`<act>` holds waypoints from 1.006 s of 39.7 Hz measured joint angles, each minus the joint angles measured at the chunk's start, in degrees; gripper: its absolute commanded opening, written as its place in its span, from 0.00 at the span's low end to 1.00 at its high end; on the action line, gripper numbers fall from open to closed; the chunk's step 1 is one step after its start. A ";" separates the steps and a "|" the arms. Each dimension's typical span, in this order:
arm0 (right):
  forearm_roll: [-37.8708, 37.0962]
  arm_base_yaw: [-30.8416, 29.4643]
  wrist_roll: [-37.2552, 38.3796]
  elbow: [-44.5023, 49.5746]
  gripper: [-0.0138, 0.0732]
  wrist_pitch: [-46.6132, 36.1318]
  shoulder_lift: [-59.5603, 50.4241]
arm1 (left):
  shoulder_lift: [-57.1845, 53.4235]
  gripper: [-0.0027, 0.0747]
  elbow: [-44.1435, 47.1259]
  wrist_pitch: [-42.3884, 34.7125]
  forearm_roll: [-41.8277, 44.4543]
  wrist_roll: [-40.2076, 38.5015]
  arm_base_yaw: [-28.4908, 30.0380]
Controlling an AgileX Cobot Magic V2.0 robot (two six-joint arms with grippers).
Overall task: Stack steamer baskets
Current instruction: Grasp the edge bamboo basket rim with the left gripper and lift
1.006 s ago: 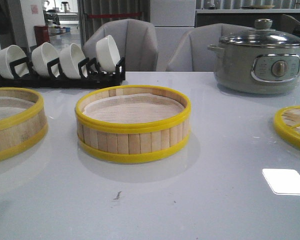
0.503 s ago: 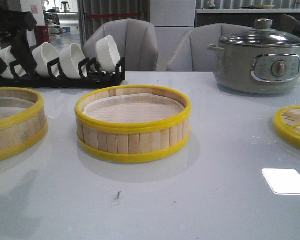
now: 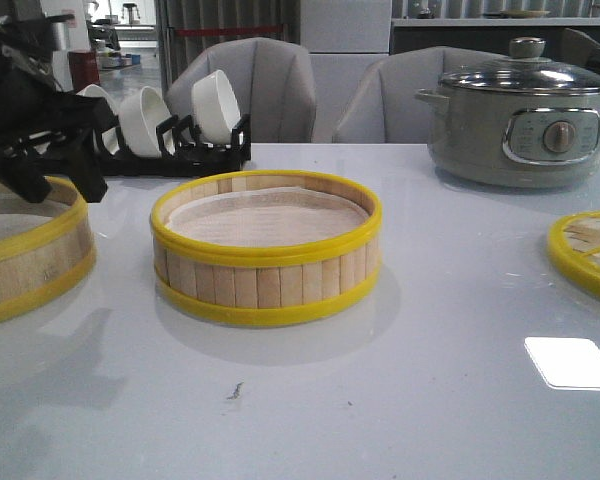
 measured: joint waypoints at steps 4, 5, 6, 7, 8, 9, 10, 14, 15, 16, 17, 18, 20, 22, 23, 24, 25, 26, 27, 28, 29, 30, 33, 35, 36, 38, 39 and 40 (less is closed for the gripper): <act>0.00 0.00 0.00 0.00 0.69 0.00 0.00 | 1.19 0.64 0.00 -0.18 0.12 0.00 0.00; 0.00 0.00 0.00 0.00 0.69 0.00 0.00 | 1.67 0.64 0.00 -0.30 0.12 0.00 0.00; 0.00 0.00 0.00 0.00 0.69 0.00 0.00 | 1.90 0.64 0.00 -0.42 0.12 0.00 0.00; 0.00 0.00 0.00 0.00 0.69 0.00 0.00 | 2.26 0.64 0.00 -0.56 0.12 0.00 0.00; 0.00 0.00 0.00 0.00 0.69 0.00 0.00 | 2.62 0.64 0.00 -0.70 0.12 0.00 0.00; 0.00 0.00 0.00 0.00 0.69 0.00 0.00 | 2.93 0.64 0.00 -0.93 0.12 0.00 0.00; 0.00 0.00 0.00 0.00 0.69 0.00 0.00 | 3.28 0.64 0.00 -1.17 0.12 0.00 0.00; 0.00 0.00 0.00 0.00 0.69 -0.08 0.00 | 4.44 0.64 0.00 -1.27 0.21 0.00 0.00; 0.00 0.00 0.00 0.00 0.69 -0.12 0.00 | 4.72 0.64 0.00 -1.27 0.21 0.00 0.00; 0.00 0.00 0.00 0.00 0.69 -0.22 0.00 | 4.84 0.64 0.00 -1.27 0.21 0.00 0.00; 0.00 0.00 0.00 0.00 0.69 -0.34 0.00 | 4.96 0.64 0.00 -1.37 0.21 0.00 0.00; 0.00 0.00 0.00 0.00 0.69 -0.44 0.00 | 5.08 0.64 0.00 -1.32 0.21 0.00 0.00; 0.00 0.00 0.00 0.00 0.69 -0.43 0.00 | 5.08 0.62 0.00 -1.32 0.21 0.00 0.00; 0.00 0.00 0.00 0.00 0.69 -0.46 0.00 | 5.08 0.57 0.00 -1.41 0.21 0.00 0.00; 0.00 0.00 0.00 0.00 0.69 -0.46 0.00 | 5.08 0.53 0.00 -1.41 0.21 0.00 0.00; 0.00 0.00 0.00 0.00 0.69 -0.56 0.00 | 5.08 0.47 0.00 -1.41 0.21 0.00 0.00; 0.00 0.00 0.00 0.00 0.69 -0.56 0.00 | 5.08 0.42 0.00 -1.41 0.21 0.00 0.00; 0.00 0.00 0.00 0.00 0.69 -0.68 0.00 | 5.08 0.34 0.00 -1.41 0.21 0.00 0.00; 0.00 0.00 0.00 0.00 0.69 -0.68 0.00 | 5.08 0.26 0.00 -1.41 0.21 0.00 0.00; 0.00 0.00 0.00 0.00 0.69 -0.80 0.00 | 5.08 0.20 0.00 -1.41 0.21 0.00 0.00; 0.00 0.00 0.00 0.00 0.69 -0.80 0.00 | 5.08 0.13 0.00 -1.41 0.21 0.00 0.00; 0.00 0.00 0.00 0.00 0.69 -0.80 0.00 | 5.08 0.14 0.00 -1.41 0.21 0.00 0.00; 0.00 0.00 0.00 0.00 0.69 -0.89 0.00 | 5.08 0.16 0.00 -1.02 0.21 0.00 0.00; 0.00 0.00 0.00 0.00 0.69 -0.89 0.00 | 5.08 0.14 -0.10 -0.70 0.21 0.00 0.00; 0.00 0.00 0.00 0.00 0.69 -0.89 0.00 | 5.08 0.15 -0.22 -0.60 0.21 -0.12 0.00; 0.00 0.00 0.00 0.00 0.69 -0.89 0.00 | 5.08 0.15 -0.45 -0.03 0.21 -0.12 0.00; 0.00 0.00 0.00 0.00 0.69 -0.89 0.00 | 5.08 0.15 -0.57 0.47 0.21 -0.12 0.00; 0.00 0.00 0.00 0.00 0.69 -0.89 0.00 | 5.08 0.15 -1.07 0.96 0.33 -0.12 0.00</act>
